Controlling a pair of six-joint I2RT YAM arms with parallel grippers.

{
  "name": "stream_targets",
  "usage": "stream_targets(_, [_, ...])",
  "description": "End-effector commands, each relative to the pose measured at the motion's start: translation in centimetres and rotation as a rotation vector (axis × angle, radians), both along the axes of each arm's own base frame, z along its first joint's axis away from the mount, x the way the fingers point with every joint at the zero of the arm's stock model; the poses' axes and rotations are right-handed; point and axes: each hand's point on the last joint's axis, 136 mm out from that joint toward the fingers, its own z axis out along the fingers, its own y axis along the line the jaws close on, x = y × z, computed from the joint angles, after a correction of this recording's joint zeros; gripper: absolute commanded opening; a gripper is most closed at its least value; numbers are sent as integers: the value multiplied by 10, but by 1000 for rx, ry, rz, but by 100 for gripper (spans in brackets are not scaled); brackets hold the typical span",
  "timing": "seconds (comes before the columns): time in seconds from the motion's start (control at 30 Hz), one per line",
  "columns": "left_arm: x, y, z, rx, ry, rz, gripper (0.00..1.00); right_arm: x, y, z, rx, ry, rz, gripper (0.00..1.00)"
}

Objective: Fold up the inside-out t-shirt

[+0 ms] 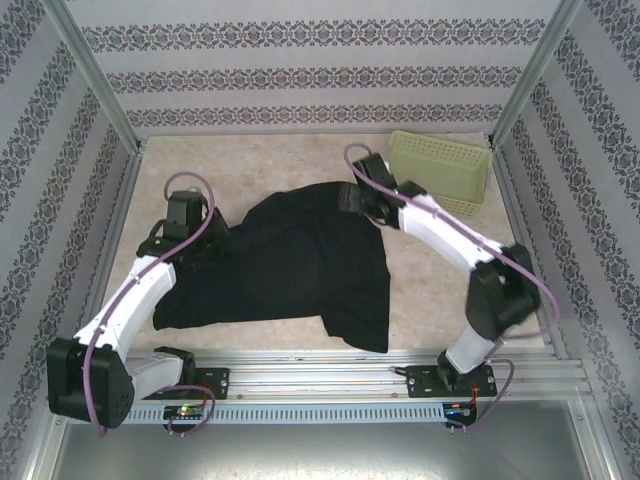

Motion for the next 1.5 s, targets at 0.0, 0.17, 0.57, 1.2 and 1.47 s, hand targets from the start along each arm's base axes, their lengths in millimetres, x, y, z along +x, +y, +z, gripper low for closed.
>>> stream_targets(0.0, [-13, -4, -14, -29, 9, -16, 0, 33, 4, -28, -96, 67, 39, 74])
stream_targets(0.17, [-26, -13, -41, -78, 65, -55, 0, 81, 17, -57, -142, 124, 39, 73])
stream_targets(0.57, [-40, -7, -47, -94, 22, -18, 0, 111, 2, -128, -284, 272, -1, 72])
stream_targets(1.2, [-7, 31, 33, -176, -113, 88, 0, 50, -35, 79, -264, -152, 47, 0])
stream_targets(1.47, [-86, 22, -48, -219, 118, 116, 0, -133, -65, -18, -96, -10, 13, 0])
